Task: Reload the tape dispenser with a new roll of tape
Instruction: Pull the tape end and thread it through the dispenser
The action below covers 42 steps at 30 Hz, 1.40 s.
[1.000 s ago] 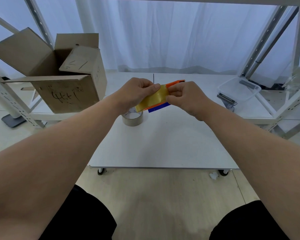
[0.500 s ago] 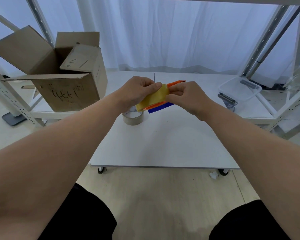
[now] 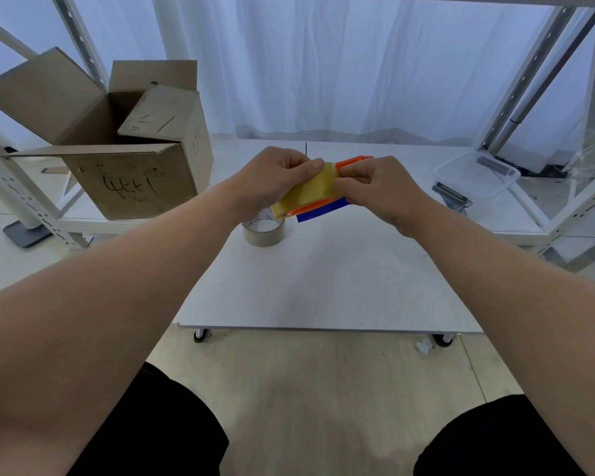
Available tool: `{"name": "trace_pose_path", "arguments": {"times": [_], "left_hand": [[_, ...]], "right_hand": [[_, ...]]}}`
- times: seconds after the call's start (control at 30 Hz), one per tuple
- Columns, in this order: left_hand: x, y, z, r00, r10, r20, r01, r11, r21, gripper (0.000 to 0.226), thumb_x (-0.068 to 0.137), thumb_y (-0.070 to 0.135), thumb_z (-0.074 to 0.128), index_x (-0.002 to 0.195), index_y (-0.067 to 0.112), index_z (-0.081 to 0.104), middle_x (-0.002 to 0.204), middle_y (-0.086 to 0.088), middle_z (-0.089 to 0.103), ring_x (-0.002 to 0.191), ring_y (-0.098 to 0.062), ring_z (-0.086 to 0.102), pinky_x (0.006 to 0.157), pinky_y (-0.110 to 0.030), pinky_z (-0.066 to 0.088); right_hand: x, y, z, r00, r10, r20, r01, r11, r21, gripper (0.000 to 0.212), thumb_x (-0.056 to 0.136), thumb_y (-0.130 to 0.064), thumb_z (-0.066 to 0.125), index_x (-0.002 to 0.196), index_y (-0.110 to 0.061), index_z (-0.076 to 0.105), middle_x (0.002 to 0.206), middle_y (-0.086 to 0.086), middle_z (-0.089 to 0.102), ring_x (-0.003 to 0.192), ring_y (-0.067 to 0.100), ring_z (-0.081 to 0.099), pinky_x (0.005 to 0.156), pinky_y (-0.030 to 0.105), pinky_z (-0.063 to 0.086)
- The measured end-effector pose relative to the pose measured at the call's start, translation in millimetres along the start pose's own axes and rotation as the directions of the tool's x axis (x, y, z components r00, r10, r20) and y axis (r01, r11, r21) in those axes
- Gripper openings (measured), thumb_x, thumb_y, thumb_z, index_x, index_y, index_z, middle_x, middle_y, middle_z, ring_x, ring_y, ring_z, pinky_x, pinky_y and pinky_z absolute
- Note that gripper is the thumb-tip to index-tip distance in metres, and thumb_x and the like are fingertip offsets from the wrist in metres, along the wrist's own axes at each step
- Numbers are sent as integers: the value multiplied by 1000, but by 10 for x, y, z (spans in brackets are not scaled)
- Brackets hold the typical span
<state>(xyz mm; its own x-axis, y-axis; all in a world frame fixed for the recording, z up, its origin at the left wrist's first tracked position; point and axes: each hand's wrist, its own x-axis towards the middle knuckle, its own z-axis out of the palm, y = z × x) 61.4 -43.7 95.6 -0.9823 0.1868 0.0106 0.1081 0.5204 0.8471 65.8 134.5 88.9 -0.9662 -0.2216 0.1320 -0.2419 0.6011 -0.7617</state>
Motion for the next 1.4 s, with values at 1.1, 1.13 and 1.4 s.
{"name": "trace_pose_path", "arguments": {"times": [1.1,1.13,1.4], "left_hand": [[-23,-14,-40,1000,3,5,-3,1000,-24,39,88,49,54,100,15,68,102,-6,68,99,-26,62,87,-42,51],[-28,-11,-37,1000,7,7,-7,1000,-20,39,88,50,53,100,15,68,102,-6,68,99,-25,62,88,-42,51],[-16,-47,-33,1000,12,3,-13,1000,5,34,90,49,51,98,20,67,99,0,67,94,-20,60,85,-37,49]], "right_hand": [[27,37,-8,997,-50,-55,47,997,-57,34,82,1,49,110,-3,69,105,12,70,102,26,64,94,44,51],[21,28,-17,999,-36,-33,35,999,-21,31,83,-3,52,109,-5,70,103,8,71,100,24,65,93,43,53],[-21,-26,-24,997,-14,69,7,996,90,26,84,-13,65,110,-9,69,99,6,73,94,15,69,90,33,55]]}}
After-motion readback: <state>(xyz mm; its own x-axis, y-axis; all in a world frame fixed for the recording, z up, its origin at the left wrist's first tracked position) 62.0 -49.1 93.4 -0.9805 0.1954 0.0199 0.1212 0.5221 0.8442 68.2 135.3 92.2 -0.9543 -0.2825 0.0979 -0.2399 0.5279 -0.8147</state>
